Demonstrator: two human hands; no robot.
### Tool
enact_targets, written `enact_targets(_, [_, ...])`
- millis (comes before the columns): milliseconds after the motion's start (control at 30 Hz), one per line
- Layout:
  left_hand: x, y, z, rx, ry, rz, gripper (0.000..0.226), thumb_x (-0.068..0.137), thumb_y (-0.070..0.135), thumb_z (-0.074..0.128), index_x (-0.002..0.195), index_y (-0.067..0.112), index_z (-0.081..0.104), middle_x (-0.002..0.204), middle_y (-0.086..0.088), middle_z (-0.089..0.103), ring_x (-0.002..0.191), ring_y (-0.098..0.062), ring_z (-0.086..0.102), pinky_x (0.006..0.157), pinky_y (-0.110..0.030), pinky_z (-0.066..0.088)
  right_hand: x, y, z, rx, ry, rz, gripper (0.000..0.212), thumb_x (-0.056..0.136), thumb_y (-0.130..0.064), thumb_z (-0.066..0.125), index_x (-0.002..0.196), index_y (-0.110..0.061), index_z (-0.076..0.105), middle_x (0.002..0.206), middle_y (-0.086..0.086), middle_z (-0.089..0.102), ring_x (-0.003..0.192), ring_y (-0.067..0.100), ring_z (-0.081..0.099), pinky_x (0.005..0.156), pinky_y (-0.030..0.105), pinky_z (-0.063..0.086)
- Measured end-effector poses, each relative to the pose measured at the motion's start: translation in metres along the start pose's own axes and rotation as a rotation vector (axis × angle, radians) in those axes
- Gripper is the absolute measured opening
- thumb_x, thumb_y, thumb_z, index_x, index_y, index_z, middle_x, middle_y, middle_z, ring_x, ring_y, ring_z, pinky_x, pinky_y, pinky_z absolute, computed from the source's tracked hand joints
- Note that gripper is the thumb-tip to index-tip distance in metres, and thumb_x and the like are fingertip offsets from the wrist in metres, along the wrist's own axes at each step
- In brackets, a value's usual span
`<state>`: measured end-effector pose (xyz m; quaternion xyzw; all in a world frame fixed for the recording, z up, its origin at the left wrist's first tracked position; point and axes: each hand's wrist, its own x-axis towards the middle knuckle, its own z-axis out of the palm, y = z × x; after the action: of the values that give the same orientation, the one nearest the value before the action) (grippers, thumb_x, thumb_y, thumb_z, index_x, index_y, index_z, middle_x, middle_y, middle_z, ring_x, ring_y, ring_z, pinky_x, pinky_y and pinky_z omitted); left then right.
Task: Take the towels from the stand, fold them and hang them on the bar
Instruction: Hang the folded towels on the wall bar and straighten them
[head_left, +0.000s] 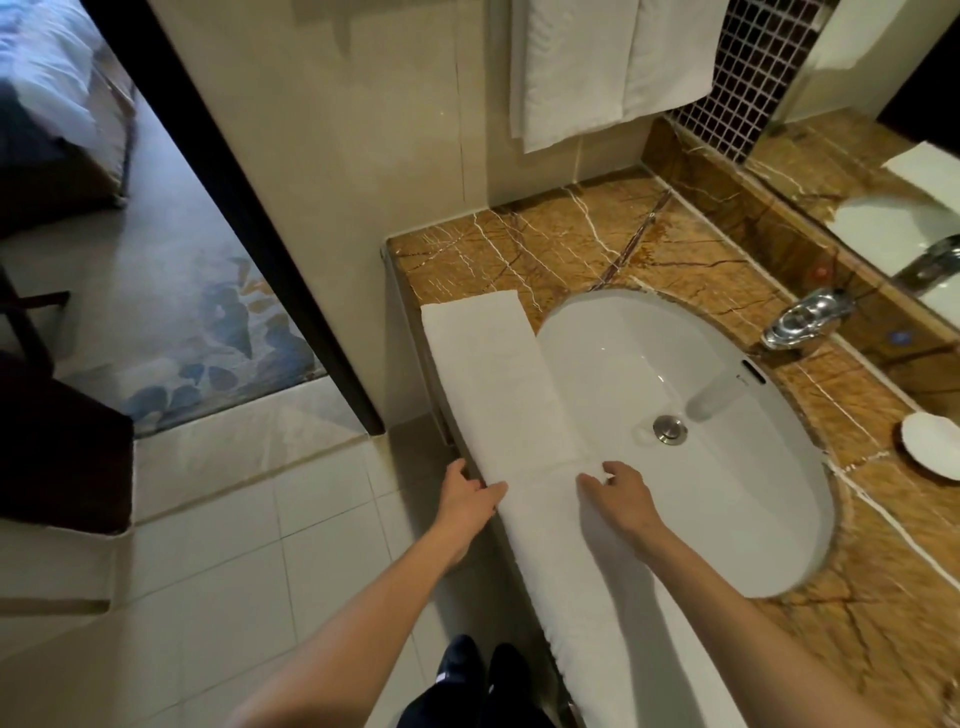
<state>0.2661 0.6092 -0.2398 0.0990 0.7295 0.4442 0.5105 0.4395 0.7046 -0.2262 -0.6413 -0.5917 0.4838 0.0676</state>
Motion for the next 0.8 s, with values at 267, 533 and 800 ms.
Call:
enact_targets(267, [-0.012,0.007,-0.001,0.055,-0.045,-0.022,0.025,0.09,0.021,0.063,0.106,0.002,0.063,0.106,-0.01,0.069,0.078,-0.014,0.059,0.06,-0.021,0.045,-0.008,-0.022,-0.012,0.109,-0.053,0.04,0.026,0.076,-0.026,0.058,0.06,-0.021,0.038,0.054,-0.002,0.04,0.053,0.018,0.037,0.053,0.027,0.03])
enact_targets(533, [-0.026,0.028,-0.01,-0.217,-0.057,0.036,0.025,0.086,0.016,0.068,0.107,0.002,0.065,0.101,-0.008,0.073,0.085,-0.019,0.071,0.062,-0.025,0.055,-0.019,-0.049,-0.023,0.19,-0.043,-0.02,0.023,0.074,-0.021,0.054,0.063,-0.021,0.034,0.057,-0.001,0.028,0.056,0.017,0.028,0.057,0.031,0.022])
enact_targets(800, [-0.041,0.102,-0.046,-0.123,0.078,0.196,0.047,0.081,0.018,0.074,0.124,0.016,0.054,0.124,-0.007,0.057,0.105,-0.025,0.061,0.081,-0.036,0.056,-0.033,-0.109,-0.05,0.236,-0.026,-0.176,0.025,0.08,-0.014,0.06,0.063,-0.014,0.042,0.058,0.005,0.036,0.051,0.018,0.036,0.045,0.02,0.027])
